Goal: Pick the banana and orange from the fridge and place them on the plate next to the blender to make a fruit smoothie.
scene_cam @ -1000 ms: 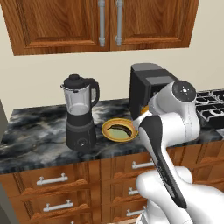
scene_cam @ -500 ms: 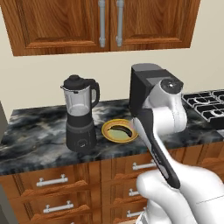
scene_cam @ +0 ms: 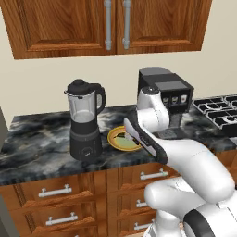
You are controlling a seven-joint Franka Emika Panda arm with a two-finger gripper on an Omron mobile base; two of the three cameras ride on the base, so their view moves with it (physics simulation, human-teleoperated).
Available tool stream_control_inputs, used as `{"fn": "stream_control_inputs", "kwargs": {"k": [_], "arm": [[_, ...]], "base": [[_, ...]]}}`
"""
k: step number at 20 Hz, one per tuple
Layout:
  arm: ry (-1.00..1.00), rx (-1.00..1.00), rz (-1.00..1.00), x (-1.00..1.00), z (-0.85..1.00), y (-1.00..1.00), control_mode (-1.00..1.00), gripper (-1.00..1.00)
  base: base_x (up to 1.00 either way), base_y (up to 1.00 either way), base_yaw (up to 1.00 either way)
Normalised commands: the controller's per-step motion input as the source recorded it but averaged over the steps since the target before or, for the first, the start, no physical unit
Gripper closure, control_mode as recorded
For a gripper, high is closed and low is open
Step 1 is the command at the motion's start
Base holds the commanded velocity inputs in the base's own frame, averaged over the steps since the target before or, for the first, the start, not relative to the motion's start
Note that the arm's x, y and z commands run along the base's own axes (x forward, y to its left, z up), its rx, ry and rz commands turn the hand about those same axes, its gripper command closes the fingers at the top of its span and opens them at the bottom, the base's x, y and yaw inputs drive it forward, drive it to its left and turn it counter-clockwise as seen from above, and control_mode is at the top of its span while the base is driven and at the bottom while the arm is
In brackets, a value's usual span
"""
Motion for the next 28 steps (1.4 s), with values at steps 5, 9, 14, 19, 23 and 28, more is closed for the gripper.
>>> {"fn": "stream_control_inputs", "kwargs": {"k": [5,9,14,19,23,28], "arm": [[0.02,0.00,0.00,0.76,-0.66,0.14,-1.00,1.00],[0.00,0.00,0.00,0.65,-0.66,0.01,-1.00,1.00],[-0.03,0.00,0.00,0.77,-0.54,0.00,-1.00,-1.00],[-0.05,0.00,-0.03,0.35,-0.10,0.16,-1.00,-1.00],[0.00,0.00,-0.04,0.15,0.00,0.05,-1.00,-1.00],[0.00,0.05,-0.04,-0.02,0.25,0.00,-1.00,-1.00]], "base": [[0.00,0.00,0.00],[0.00,0.00,0.00],[0.00,0.00,0.00],[0.00,0.00,0.00],[0.00,0.00,0.00],[0.00,0.00,0.00]]}}
